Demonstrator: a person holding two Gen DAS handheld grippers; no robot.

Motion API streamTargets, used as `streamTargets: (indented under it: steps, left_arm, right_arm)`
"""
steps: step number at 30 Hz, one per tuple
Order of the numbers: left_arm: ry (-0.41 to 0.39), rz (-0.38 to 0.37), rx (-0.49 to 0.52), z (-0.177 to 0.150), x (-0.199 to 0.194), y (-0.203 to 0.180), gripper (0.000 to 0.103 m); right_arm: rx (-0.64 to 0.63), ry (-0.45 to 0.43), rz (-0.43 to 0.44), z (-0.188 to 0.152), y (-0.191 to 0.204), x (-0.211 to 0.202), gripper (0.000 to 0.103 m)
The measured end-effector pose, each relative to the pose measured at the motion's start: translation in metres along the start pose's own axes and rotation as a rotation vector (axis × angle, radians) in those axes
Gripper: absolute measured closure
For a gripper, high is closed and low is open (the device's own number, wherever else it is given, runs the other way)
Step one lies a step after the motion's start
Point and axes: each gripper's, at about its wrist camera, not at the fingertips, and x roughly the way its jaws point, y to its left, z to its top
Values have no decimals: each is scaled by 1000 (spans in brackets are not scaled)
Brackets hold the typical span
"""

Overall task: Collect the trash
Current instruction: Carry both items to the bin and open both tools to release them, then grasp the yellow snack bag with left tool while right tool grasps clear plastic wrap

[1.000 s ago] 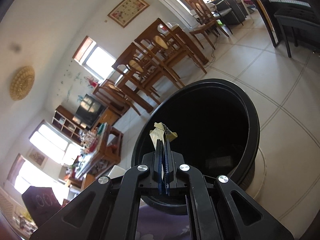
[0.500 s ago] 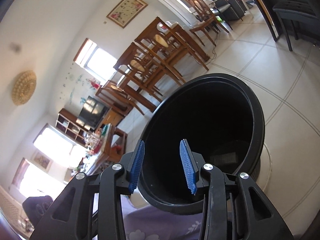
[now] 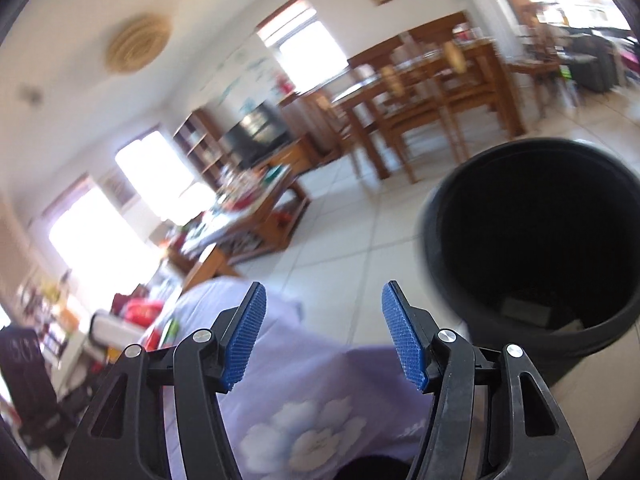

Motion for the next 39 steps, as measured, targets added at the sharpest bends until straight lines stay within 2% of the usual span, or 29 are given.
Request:
streamTargets:
  steps: [4,8,10,12,17,21,25,31,39]
  left_arm:
    - [-55,170,-38,-16,-50,64,42]
    - [-62,359,-84,-28,-83,128,42]
    - [-49,405,-105,-30,-90,152,31]
    - [-22,437,-122,-32,-92,173,29]
    - [25,466,-154,-39,-89,211,29]
    - [53,438,-190,-45,-86,234,29]
    - [58,420,-185,-42,-82,238,29]
    - [72,389,-172,-40,-77,238,29]
    - [89,373,-231,-42,-73,251,29]
  right_arm:
    - [-75,122,120,-14,59,34,42]
    - [-133,198,196,-31,121,56,42]
    - [-161,226,226,-39,150,68,42]
    - [-183,255,256,-51,179,75,42]
    - [-205,333,339,-65,239,104,42]
    - [-214,389,383,-68,281,129,39]
    - [-229,432,407,-75,317,157,39]
    - [-202,512,412,-84,350,199,39]
    - [-106,589,381,-88,360,253,39]
